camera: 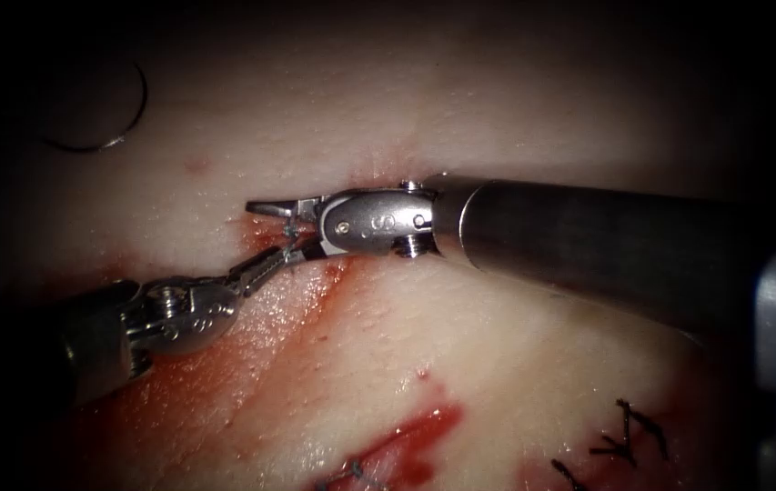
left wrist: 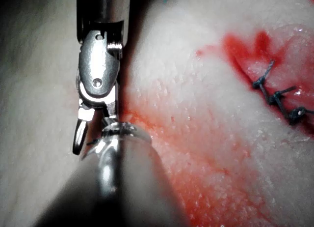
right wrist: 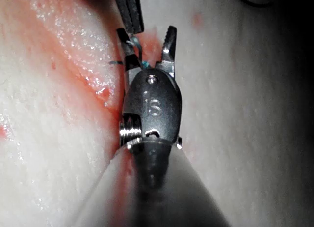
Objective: Wound Closure
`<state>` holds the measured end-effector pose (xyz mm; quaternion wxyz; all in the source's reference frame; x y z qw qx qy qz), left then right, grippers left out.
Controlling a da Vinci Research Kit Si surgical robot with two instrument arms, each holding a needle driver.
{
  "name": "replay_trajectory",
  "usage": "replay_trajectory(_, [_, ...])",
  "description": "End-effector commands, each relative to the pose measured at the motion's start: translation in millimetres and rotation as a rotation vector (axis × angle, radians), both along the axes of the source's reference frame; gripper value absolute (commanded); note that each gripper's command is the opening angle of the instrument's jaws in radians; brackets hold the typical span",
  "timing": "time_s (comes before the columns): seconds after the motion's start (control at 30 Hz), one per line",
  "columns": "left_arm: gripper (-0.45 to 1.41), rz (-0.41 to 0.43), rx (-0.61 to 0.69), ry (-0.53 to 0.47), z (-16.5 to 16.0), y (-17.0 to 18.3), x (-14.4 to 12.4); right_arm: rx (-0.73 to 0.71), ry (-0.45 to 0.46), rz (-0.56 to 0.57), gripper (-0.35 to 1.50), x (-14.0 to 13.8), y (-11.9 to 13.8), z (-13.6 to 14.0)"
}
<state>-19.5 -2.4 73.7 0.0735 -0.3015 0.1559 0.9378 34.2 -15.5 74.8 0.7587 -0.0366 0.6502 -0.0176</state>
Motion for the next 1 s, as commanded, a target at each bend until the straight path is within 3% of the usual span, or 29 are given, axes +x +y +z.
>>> replay_trajectory(0.03, [-0.45, 0.0, -0.003, -0.001, 0.4, 0.6, -0.5, -0.003, 0.005, 0.0, 1.26, 0.9, 0.5, 0.3])
replay_trajectory(0.53, [-0.45, -0.004, -0.001, 0.002, 0.0, 0.5, -0.7, -0.01, 0.026, -0.001, 1.26, 3.2, -0.4, 0.4])
replay_trajectory(1.0, [-0.45, -0.008, 0.0, 0.005, -0.1, 0.4, -1.0, -0.007, 0.034, -0.001, 1.23, 3.7, -0.6, -0.1])
